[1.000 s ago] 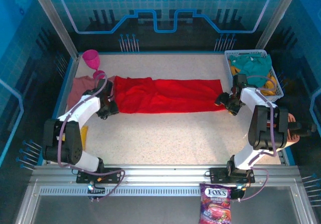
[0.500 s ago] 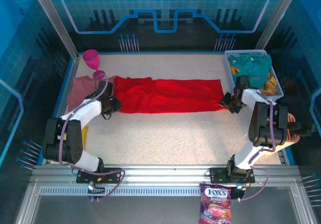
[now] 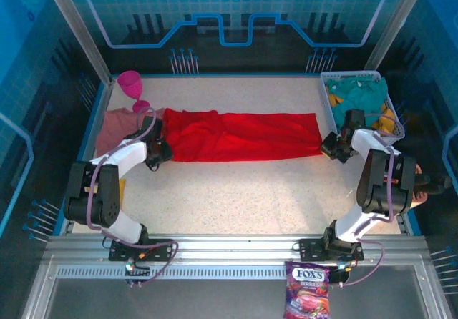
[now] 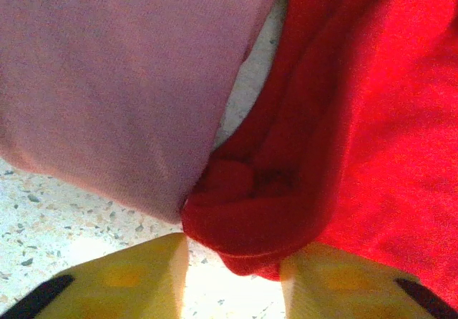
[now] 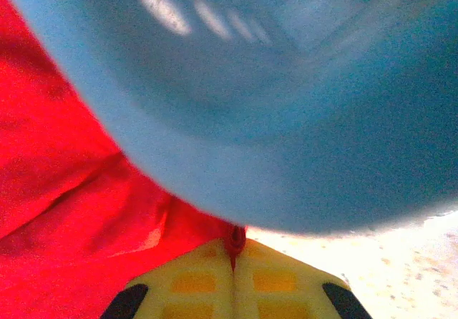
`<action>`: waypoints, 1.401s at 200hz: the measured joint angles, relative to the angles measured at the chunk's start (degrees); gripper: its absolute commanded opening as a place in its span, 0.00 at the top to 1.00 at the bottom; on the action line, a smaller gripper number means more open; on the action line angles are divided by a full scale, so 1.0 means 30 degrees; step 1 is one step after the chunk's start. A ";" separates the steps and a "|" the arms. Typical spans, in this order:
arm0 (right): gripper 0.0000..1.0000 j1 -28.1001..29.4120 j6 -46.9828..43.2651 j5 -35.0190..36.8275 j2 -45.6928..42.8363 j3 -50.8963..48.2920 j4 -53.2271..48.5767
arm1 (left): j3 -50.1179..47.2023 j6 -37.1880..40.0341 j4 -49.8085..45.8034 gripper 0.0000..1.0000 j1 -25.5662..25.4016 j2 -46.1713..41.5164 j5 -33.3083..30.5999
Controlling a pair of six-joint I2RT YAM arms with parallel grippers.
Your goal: Fold and stack the t-shirts
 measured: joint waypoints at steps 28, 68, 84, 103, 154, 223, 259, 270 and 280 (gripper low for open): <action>1.00 -0.0750 -0.0044 -0.0051 -0.0707 -0.0102 -0.0423 | 0.0000 -0.0124 -0.0138 0.55 -0.0321 0.0000 0.0000; 1.00 -0.1078 -0.0058 -0.0299 -0.1122 -0.0408 -0.0670 | 0.0044 -0.0146 -0.0087 0.59 -0.0641 0.0175 0.0146; 1.00 -0.1078 -0.0066 -0.0350 -0.1122 -0.0415 -0.0707 | 0.0277 -0.0153 -0.0036 0.61 -0.0860 0.0634 0.0131; 1.00 -0.1078 -0.0066 -0.0408 -0.1122 -0.0481 -0.0707 | 0.0539 -0.0182 0.0204 0.65 -0.1107 0.1246 0.0124; 1.00 -0.1122 -0.0066 -0.0488 -0.1122 -0.0503 -0.0787 | 0.1872 -0.0648 -0.0073 1.00 -0.1304 0.2470 -0.0539; 1.00 -0.1122 -0.0197 -0.0641 -0.1392 -0.0984 -0.1836 | 0.2426 -0.0685 -0.4437 1.00 -0.1355 -0.0597 -0.1457; 1.00 -0.1158 -0.0401 -0.0495 -0.2484 -0.1792 -0.2951 | 0.0882 -0.1348 -0.6025 1.00 -0.1355 -0.2412 -0.1457; 1.00 -0.1246 -0.0503 -0.0474 -0.2688 -0.2011 -0.3060 | 0.0131 -0.1617 -0.6426 1.00 -0.1355 -0.2433 -0.1443; 1.00 -0.1333 -0.0568 -0.0474 -0.2849 -0.2339 -0.3206 | -0.0525 -0.1785 -0.6754 1.00 -0.1355 -0.2433 -0.1399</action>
